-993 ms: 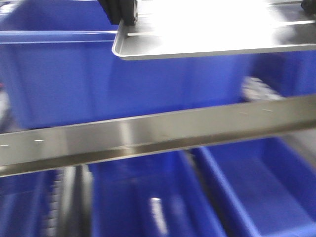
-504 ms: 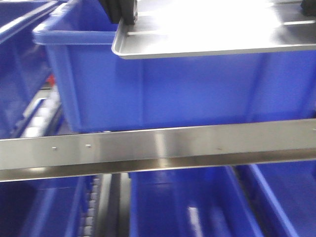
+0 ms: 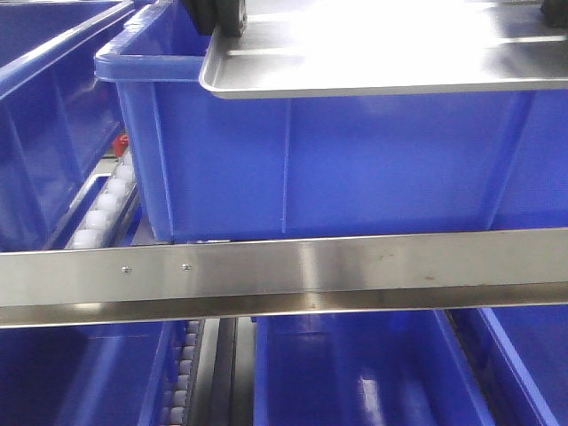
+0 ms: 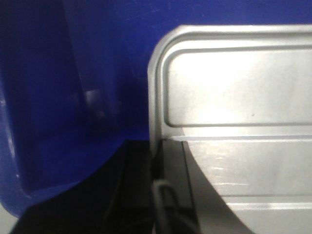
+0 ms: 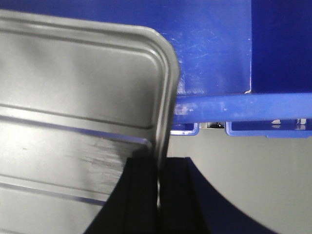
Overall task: Grab silver tray and place in blue box
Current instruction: 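Drive up to the blue bin on the shelf, tray held above it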
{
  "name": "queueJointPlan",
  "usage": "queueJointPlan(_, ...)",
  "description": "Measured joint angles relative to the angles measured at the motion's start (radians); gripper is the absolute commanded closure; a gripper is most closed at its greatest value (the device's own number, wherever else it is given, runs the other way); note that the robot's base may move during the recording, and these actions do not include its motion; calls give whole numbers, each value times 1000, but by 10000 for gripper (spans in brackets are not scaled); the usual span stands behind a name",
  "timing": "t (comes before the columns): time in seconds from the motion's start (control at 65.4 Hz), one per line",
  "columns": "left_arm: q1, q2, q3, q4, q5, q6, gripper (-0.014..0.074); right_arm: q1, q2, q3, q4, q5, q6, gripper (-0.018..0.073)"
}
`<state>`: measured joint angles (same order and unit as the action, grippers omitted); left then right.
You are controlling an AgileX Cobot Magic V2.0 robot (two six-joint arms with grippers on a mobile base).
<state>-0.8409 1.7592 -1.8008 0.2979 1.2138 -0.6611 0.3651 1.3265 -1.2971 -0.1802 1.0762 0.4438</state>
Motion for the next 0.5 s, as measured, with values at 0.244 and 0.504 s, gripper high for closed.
queueJointPlan(0.244, 0, 0, 0, 0, 2, 0, 701, 0, 0, 0, 0, -6, 0, 501)
queueJointPlan(0.504, 0, 0, 0, 0, 2, 0, 701, 0, 0, 0, 0, -6, 0, 501)
